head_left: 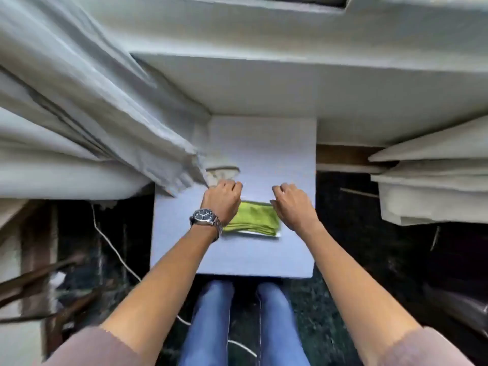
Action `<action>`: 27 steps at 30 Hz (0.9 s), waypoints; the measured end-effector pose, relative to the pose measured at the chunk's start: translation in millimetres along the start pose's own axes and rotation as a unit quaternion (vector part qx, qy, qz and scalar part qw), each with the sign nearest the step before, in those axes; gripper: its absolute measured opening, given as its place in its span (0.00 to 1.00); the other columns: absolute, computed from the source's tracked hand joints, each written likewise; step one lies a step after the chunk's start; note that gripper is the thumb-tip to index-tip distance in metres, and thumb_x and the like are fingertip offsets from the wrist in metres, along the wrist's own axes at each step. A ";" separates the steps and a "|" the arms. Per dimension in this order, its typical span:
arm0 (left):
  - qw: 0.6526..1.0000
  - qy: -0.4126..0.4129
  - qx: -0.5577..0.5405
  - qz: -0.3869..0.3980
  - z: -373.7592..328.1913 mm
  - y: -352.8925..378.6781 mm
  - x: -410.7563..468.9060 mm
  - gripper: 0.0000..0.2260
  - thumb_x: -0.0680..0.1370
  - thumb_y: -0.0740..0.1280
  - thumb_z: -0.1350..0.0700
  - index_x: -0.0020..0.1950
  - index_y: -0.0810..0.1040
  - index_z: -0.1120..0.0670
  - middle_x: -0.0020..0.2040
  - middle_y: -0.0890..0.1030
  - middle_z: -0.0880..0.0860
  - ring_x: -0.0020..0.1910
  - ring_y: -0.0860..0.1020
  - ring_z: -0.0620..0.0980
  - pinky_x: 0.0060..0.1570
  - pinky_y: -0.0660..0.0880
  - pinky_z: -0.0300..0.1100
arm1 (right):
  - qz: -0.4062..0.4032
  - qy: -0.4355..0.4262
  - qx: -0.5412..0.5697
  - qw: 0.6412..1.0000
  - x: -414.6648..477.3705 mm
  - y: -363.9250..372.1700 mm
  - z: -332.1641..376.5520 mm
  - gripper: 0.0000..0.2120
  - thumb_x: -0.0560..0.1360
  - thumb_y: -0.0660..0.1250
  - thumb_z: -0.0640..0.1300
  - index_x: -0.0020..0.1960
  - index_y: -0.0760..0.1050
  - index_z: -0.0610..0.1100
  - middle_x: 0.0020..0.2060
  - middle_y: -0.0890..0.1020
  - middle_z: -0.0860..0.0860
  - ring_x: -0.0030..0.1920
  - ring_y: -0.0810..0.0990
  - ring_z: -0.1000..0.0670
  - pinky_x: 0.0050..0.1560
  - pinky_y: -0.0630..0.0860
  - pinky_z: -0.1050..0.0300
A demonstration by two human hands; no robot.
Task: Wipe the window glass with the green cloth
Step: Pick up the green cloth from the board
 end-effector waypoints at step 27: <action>0.968 -0.080 -0.188 0.143 -14.7 53.3 25.4 0.18 0.77 0.66 0.49 0.63 0.67 0.54 0.52 0.84 0.57 0.56 0.80 0.60 0.65 0.69 0.52 | 0.011 0.055 0.315 0.947 -5.0 -13.4 -39.3 0.12 0.78 0.69 0.45 0.60 0.72 0.49 0.45 0.81 0.50 0.49 0.79 0.43 0.51 0.75 0.48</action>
Point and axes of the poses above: each hand's wrist, its own x-axis towards the middle knuckle, its own y-axis out of the palm, z = x × y, the point moved 8 cm from there along x, towards the middle knuckle
